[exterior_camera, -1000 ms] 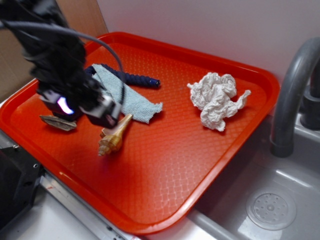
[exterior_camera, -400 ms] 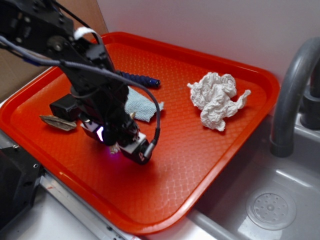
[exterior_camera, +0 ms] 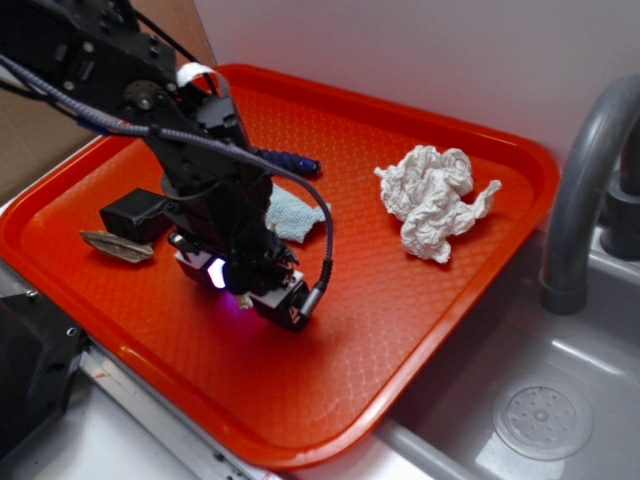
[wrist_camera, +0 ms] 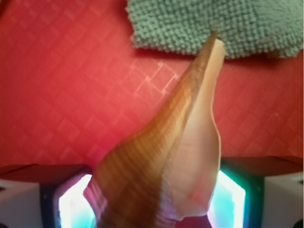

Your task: Grab the shell.

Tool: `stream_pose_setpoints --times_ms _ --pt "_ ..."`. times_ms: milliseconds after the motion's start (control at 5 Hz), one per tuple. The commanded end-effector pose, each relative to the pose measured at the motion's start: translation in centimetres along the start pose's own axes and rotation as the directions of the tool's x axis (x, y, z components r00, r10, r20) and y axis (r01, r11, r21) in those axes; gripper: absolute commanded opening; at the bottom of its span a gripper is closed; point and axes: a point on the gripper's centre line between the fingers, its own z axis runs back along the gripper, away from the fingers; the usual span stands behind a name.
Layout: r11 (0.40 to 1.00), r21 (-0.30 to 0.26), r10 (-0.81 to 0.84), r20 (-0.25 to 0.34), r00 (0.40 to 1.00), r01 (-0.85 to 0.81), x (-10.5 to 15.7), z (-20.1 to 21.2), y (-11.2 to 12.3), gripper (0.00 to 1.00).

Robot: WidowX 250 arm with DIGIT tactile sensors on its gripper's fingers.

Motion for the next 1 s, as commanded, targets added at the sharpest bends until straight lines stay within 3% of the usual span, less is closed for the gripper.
stream_pose_setpoints --times_ms 0,400,600,800 --pt "0.977 0.035 -0.213 0.022 0.977 0.212 0.1 6.1 0.4 0.0" --pt "0.9 -0.056 -0.433 -0.015 0.901 0.432 0.8 15.1 3.1 0.0" --pt "0.922 -0.069 -0.378 0.047 0.924 0.381 0.5 19.4 4.4 0.0" --pt "0.929 -0.161 -0.321 0.104 0.941 0.335 0.3 21.6 5.9 0.0"
